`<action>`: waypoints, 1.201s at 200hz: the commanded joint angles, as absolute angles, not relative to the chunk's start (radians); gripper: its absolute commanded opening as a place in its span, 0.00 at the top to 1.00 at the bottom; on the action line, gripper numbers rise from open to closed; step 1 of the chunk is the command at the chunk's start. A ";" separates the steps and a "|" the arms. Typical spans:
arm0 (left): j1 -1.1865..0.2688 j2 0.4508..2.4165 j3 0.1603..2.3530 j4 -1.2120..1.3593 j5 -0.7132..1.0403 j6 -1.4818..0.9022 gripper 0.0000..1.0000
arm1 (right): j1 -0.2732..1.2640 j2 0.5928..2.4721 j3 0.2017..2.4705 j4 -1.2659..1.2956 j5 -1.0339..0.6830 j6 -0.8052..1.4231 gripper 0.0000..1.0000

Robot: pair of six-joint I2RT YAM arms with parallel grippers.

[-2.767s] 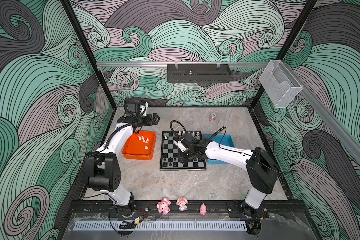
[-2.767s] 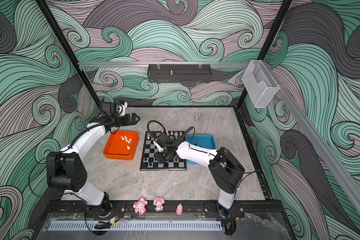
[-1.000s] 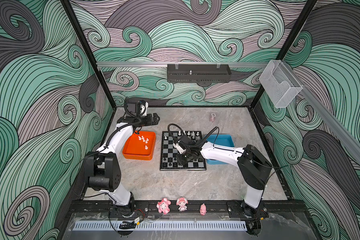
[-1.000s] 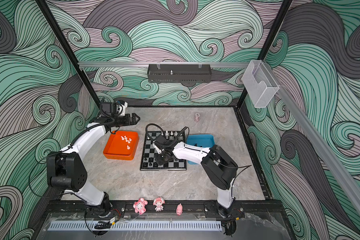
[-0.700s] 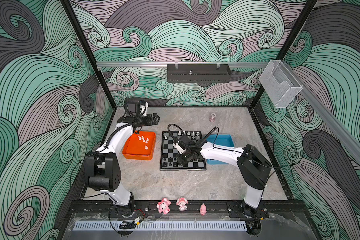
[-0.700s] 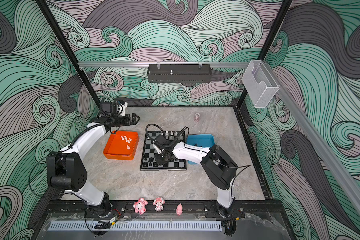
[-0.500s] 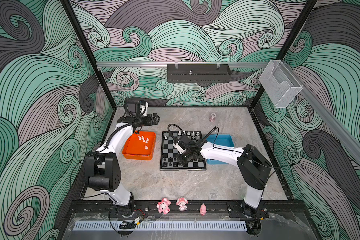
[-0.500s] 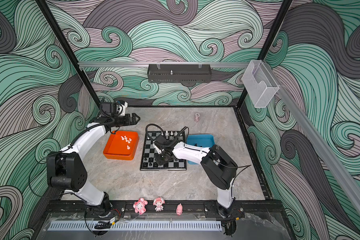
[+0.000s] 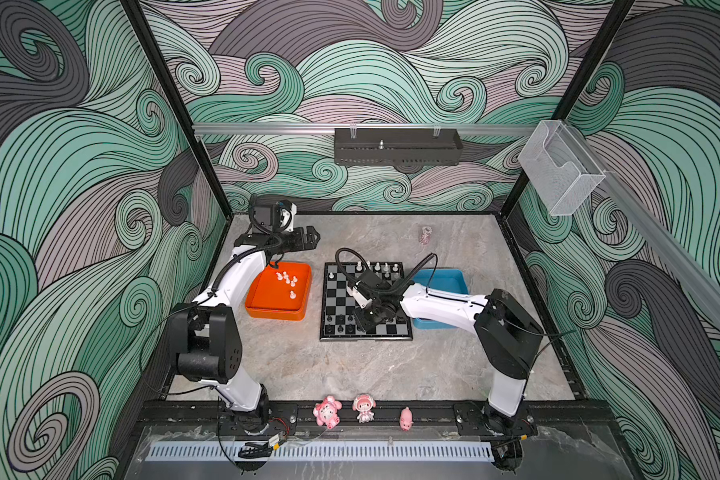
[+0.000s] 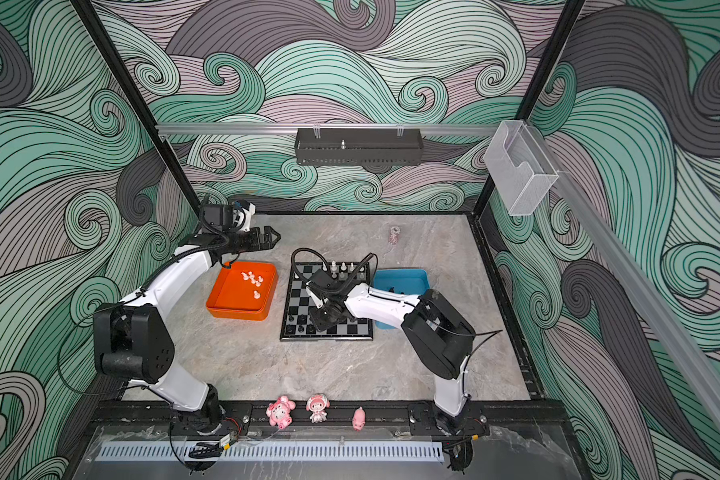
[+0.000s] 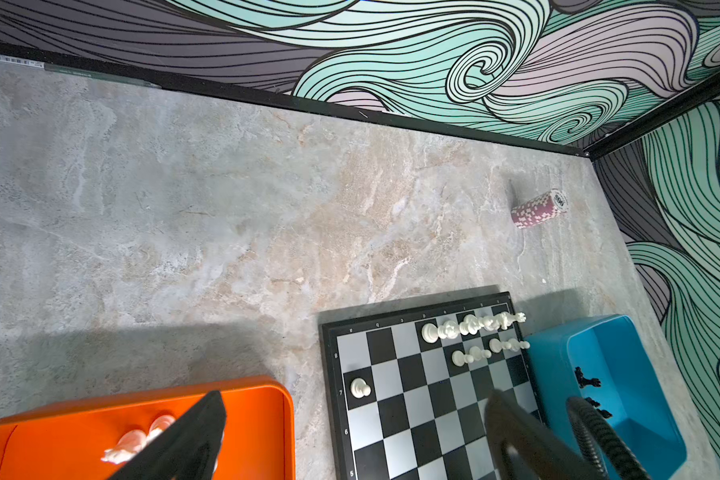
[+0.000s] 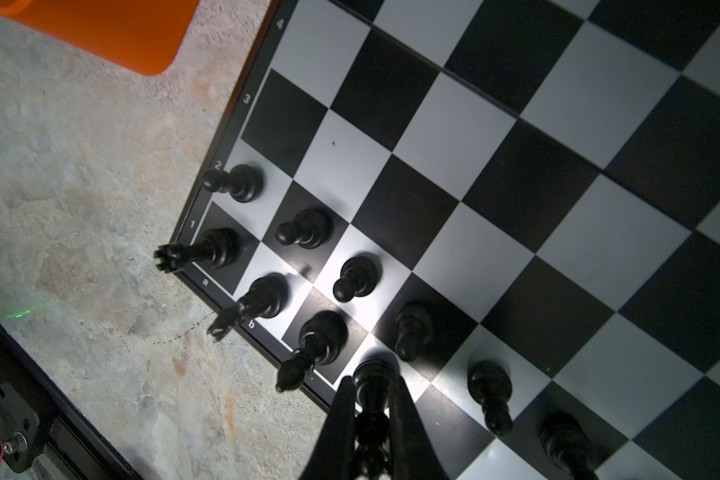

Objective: Set up the chess pieces on the board

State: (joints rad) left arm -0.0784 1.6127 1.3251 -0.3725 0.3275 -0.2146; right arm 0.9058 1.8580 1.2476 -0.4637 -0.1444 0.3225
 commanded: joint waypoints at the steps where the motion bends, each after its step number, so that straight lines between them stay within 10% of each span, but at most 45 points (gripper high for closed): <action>1: -0.071 1.621 1.323 -0.358 0.348 -0.224 0.01 | 0.913 1.843 1.266 -0.489 -0.124 0.324 0.86; 240: -0.070 1.621 1.322 -0.356 0.351 -0.225 0.01 | 0.924 1.858 1.296 -0.512 -0.120 0.314 0.86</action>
